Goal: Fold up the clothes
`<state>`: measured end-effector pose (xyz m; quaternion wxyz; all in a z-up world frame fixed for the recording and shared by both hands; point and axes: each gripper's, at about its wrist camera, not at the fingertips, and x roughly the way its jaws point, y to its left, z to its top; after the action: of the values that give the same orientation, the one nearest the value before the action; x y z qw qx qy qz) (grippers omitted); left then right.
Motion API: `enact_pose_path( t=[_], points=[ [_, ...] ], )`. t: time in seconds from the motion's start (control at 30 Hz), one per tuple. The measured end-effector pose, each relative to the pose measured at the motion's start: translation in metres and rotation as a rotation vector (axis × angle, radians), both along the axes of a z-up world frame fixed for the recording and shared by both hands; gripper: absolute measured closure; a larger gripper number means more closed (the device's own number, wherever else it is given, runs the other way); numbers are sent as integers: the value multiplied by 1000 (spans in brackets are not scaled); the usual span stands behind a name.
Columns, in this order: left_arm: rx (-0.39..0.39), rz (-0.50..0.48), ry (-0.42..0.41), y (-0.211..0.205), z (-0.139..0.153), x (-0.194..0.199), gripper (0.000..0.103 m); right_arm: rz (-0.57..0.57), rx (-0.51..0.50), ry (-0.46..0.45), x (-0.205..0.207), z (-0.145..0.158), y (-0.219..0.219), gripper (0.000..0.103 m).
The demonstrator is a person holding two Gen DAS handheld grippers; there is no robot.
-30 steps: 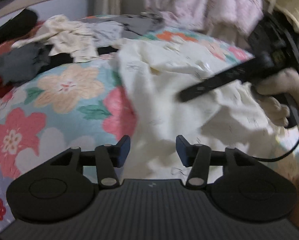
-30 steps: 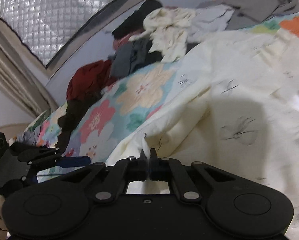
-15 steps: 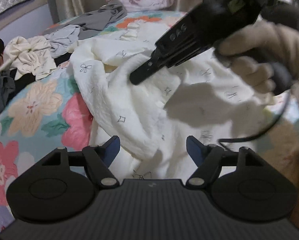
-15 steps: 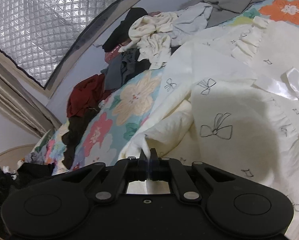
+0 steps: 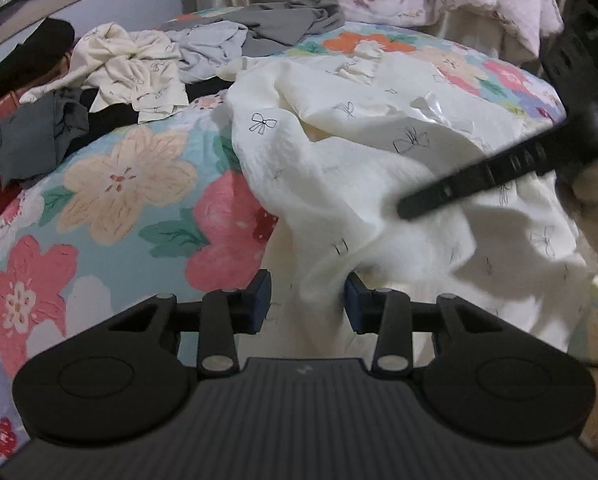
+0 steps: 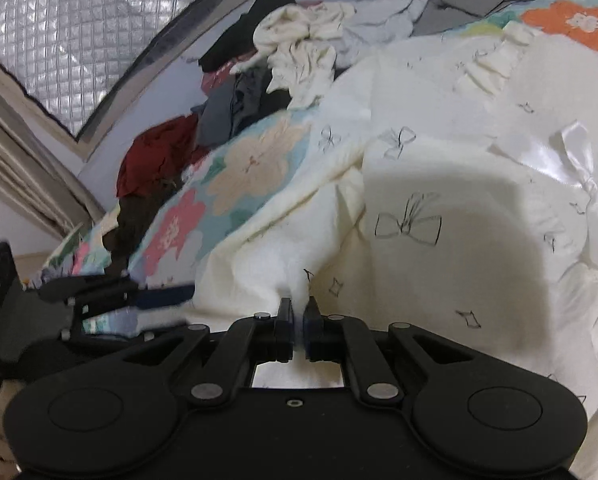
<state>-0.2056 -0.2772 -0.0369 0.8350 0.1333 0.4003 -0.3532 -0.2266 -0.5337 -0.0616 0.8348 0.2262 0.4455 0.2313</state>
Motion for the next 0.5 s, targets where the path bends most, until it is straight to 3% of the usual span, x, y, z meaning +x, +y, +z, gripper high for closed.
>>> enact_pose_path(
  t=[0.03,0.13,0.2,0.23,0.27,0.33,0.5],
  points=[
    [-6,-8,1,-3,0,0,81,3,-3,1,0,-1,0,93],
    [-4,-77,-35,-14,2,-6,93,0,1,5,0,-2,-1,92],
    [-23,-114,-49,-19,5,-11,94,-14,-13,19,0,-1,-2,84],
    [-58,-109,-28,-18,6,-9,94,-25,-29,30,0,-1,-2,67],
    [-97,-99,-3,-16,7,-7,94,-37,-44,41,0,0,-3,57],
    [-147,-57,20,-9,9,0,94,-74,-40,40,-3,5,-9,57],
    [-195,15,-36,7,25,16,96,-86,21,-50,-10,17,-20,49]
  ],
)
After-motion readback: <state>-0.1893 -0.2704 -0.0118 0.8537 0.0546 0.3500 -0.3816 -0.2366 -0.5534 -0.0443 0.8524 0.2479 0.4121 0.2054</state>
